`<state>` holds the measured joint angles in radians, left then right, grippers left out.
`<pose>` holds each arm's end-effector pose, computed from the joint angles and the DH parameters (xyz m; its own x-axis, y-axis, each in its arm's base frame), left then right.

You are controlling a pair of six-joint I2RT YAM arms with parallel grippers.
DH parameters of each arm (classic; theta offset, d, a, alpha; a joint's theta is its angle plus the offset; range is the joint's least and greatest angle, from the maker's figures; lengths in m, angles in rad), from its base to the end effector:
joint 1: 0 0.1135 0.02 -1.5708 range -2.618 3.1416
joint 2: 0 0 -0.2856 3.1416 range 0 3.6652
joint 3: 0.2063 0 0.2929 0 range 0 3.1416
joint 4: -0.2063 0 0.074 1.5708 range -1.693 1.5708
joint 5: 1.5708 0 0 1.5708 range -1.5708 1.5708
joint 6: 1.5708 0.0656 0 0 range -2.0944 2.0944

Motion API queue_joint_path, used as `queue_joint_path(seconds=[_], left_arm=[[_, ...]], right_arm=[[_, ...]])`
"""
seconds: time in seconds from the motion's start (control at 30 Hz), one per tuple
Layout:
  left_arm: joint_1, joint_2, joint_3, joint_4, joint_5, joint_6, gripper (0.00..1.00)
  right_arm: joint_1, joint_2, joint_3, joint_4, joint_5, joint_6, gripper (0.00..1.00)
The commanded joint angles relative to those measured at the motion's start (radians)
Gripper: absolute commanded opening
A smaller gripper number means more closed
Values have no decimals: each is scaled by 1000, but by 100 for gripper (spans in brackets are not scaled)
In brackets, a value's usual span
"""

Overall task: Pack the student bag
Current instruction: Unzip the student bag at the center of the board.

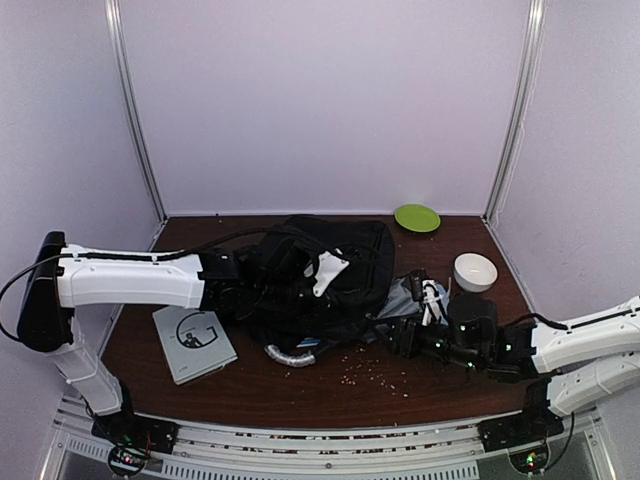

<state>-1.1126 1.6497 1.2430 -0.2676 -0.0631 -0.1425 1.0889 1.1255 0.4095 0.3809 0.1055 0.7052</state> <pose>0.1977 -0.3914 0.2528 -0.3974 0.4853 -0.7788 0.8252 0.5602 -0.0720 0.1378 0.2486 0.1825 -0.6574 0.1340 -0.7416 -0.5371 0.6070 0.5858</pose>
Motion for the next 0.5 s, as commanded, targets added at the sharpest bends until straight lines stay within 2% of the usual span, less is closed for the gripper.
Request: queue_joint_path(seconds=[0.0,0.23,0.47], left_arm=[[3,-68,5,141,33,-29,0],[3,-69,27,148,41,-28,0],[2,-77,28,150,38,-26,0]], right_arm=[[0,5,59,24,36,-19,59],[-8,50,97,-29,83,17,56],[-34,95,108,-36,10,-19,53]])
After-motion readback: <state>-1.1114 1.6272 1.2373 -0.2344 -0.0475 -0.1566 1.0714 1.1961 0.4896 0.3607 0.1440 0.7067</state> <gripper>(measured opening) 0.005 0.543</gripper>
